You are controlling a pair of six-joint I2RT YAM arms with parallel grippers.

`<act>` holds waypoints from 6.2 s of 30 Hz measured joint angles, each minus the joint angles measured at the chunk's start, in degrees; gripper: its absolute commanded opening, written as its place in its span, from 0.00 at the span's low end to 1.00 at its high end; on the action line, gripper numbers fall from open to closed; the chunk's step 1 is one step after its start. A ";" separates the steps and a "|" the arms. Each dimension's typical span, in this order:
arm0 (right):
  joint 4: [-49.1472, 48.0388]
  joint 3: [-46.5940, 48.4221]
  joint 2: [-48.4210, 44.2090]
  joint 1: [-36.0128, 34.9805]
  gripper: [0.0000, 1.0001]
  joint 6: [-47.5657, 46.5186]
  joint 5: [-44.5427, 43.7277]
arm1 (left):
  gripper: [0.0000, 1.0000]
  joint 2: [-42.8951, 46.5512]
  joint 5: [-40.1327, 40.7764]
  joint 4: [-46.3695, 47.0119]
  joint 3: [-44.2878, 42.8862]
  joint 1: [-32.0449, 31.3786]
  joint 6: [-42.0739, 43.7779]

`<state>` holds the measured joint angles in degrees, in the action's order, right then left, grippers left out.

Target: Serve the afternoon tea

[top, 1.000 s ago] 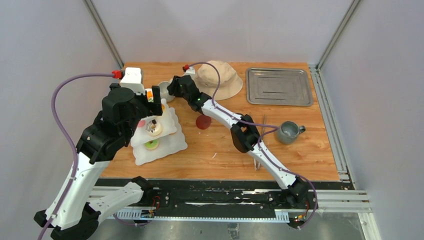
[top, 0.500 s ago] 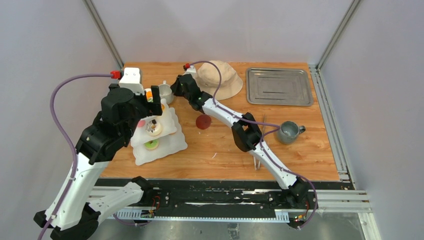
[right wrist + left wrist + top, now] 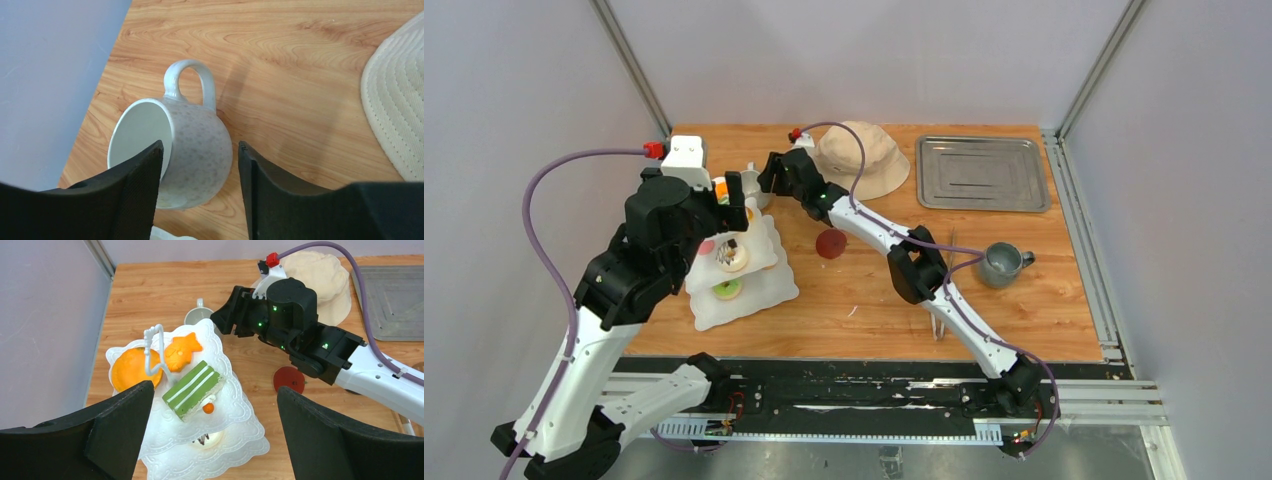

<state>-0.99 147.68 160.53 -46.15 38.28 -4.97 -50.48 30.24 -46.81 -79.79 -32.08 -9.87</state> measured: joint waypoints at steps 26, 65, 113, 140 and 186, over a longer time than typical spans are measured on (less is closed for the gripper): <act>3.48 1.57 0.28 -0.09 0.10 -0.85 -0.31 | 0.98 -0.37 -0.46 0.09 0.57 0.00 -1.14; 5.29 -40.41 -28.13 -0.28 0.00 -8.59 -10.08 | 0.98 2.45 -1.42 3.21 3.74 0.00 -1.20; 10.58 -87.47 -94.62 19.54 0.62 -12.50 -12.24 | 0.98 -38.18 -2.25 2.51 -22.82 -8.24 -8.35; 25.31 -95.21 -110.20 19.54 0.58 -20.59 -14.71 | 0.82 -73.16 -0.26 -0.50 -30.21 6.62 -26.29; 25.38 -97.88 -108.06 19.54 0.56 -20.76 -11.74 | 0.00 -73.79 -10.56 4.85 -26.51 11.02 -20.48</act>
<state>24.38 49.80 52.47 -26.61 17.52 -16.71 -124.27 19.68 -41.95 -106.30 -21.06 -30.35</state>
